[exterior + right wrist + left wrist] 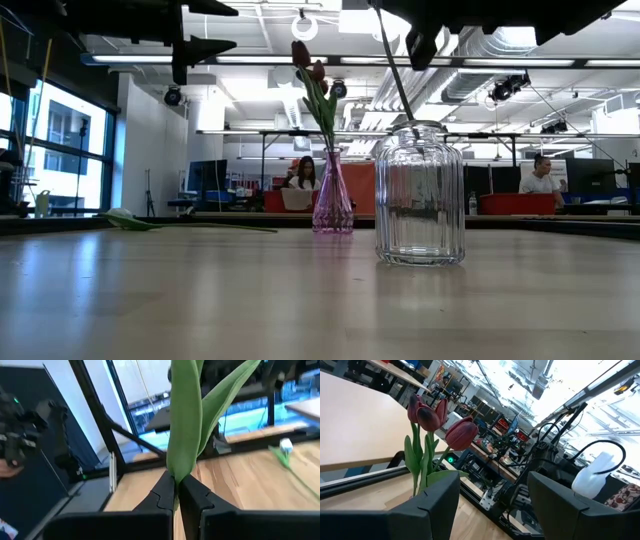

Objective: Sort flowers into vase by color
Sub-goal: Put the right white flower into the transparent vase, then put the white flower into the transparent vase

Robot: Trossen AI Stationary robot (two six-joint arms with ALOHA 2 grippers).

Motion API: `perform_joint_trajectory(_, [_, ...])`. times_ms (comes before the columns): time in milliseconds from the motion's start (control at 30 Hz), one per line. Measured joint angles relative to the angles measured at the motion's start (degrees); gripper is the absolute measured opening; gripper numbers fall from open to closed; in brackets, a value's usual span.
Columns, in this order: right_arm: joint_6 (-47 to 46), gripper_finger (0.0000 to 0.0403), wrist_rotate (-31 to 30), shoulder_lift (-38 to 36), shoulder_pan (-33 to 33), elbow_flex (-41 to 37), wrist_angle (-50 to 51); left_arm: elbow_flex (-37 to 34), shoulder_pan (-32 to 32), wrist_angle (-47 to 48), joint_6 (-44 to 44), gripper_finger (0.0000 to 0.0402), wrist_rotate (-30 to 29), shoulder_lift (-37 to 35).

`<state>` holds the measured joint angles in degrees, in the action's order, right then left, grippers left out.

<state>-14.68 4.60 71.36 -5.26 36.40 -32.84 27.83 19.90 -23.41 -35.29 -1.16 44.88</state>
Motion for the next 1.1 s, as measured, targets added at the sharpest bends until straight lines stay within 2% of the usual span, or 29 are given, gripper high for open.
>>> perform_joint_trajectory(167, [-3.4, 0.0002, 0.1, -0.1, -0.6, 0.0, 1.3, 0.0, 0.0, 0.1, 0.0, 0.0221, 0.0, 0.0])
perform_joint_trajectory(267, [-7.7, 0.0018, 0.1, -0.2, -0.8, 0.0, 1.5, 0.0, 0.0, 0.1, 0.0, 0.0221, 0.0, 0.0])
perform_joint_trajectory(367, [-11.4, 0.0056, 0.1, -0.2, -1.2, 0.0, 2.9, 0.0, 0.0, 1.4, 0.0, 0.0221, 0.0, 0.0])
perform_joint_trajectory(533, [-13.8, 0.0156, 0.9, -0.2, -2.2, 0.0, 5.5, 0.0, 0.0, 4.1, -0.1, 0.0221, 0.0, 0.0])
perform_joint_trajectory(667, [-13.7, 0.0237, 6.4, -0.6, -2.3, 0.1, 7.9, 0.0, 0.0, 4.6, -0.4, 0.0221, 0.3, 0.0])
perform_joint_trajectory(767, [-14.3, 0.0284, 9.5, -2.0, -2.3, 0.1, 11.1, 0.0, 0.0, 4.6, -0.5, 0.0221, 0.4, 0.0])
perform_joint_trajectory(900, [-18.2, 0.0316, 13.2, -6.2, -2.3, 0.1, 18.4, 0.0, 0.0, 4.7, 0.0, 0.0221, 0.5, 0.0])
perform_joint_trajectory(1100, [-18.5, 0.0322, 13.5, -15.0, -2.3, 0.1, 37.2, 0.0, 0.0, 4.8, 1.9, 0.0221, 0.4, 0.0])
